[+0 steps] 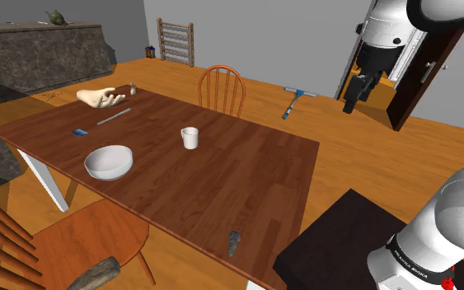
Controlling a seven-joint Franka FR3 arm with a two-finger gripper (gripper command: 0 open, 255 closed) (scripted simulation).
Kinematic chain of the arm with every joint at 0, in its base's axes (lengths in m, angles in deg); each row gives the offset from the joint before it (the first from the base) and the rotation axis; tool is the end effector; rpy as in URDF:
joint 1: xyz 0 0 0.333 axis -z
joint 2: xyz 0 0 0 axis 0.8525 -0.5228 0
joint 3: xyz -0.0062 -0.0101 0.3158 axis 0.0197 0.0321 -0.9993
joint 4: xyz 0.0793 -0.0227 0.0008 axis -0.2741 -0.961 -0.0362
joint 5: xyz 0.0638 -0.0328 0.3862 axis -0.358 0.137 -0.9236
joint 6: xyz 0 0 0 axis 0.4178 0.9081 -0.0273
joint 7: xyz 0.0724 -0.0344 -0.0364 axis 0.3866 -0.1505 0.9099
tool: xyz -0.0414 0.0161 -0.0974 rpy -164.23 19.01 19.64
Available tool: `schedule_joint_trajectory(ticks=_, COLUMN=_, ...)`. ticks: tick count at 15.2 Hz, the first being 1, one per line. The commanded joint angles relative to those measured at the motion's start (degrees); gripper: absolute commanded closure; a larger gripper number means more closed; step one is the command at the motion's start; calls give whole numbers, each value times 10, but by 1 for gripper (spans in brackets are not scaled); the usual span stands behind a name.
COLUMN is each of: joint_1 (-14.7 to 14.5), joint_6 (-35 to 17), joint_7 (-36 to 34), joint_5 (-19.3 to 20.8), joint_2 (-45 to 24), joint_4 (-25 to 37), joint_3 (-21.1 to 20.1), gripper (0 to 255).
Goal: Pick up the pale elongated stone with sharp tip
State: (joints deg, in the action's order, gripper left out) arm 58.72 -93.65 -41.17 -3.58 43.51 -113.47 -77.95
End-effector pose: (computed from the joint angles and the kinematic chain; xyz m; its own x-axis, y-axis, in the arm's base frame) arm 0.3064 0.0122 0.5846 0.9983 0.0574 0.0113 0.0551 -0.9876 0.1473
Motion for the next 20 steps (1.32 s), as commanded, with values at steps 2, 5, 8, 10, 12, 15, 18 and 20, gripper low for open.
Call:
schedule_joint_trajectory(ticks=2, joint_1=-2, joint_6=-16, joint_7=-10, joint_5=-7, joint_2=1, joint_4=-18, joint_3=-4, gripper=0)
schedule_joint_trajectory(ticks=5, joint_1=-8, joint_6=-67, joint_7=-40, joint_5=-27, joint_2=0, joint_4=-67, joint_3=-18, gripper=0)
schedule_joint_trajectory(ticks=8, joint_1=-15, joint_6=-121, joint_7=-69, joint_5=-48, joint_2=-9, joint_4=-111, joint_3=-34, gripper=0)
schedule_joint_trajectory(ticks=10, joint_1=-21, joint_6=-159, joint_7=-89, joint_5=-62, joint_2=-20, joint_4=-137, joint_3=-45, gripper=0)
schedule_joint_trajectory(ticks=12, joint_1=-26, joint_6=-199, joint_7=-108, joint_5=-76, joint_2=-36, joint_4=-160, joint_3=-57, gripper=0)
schedule_joint_trajectory(ticks=15, joint_1=-35, joint_6=-263, joint_7=-136, joint_5=-97, joint_2=-68, joint_4=-189, joint_3=-76, gripper=0)
schedule_joint_trajectory(ticks=18, joint_1=-44, joint_6=-332, joint_7=-164, joint_5=-118, joint_2=-113, joint_4=-210, joint_3=-97, gripper=0)
schedule_joint_trajectory(ticks=20, joint_1=-49, joint_6=-380, joint_7=-183, joint_5=-130, joint_2=-149, joint_4=-218, joint_3=-111, gripper=0)
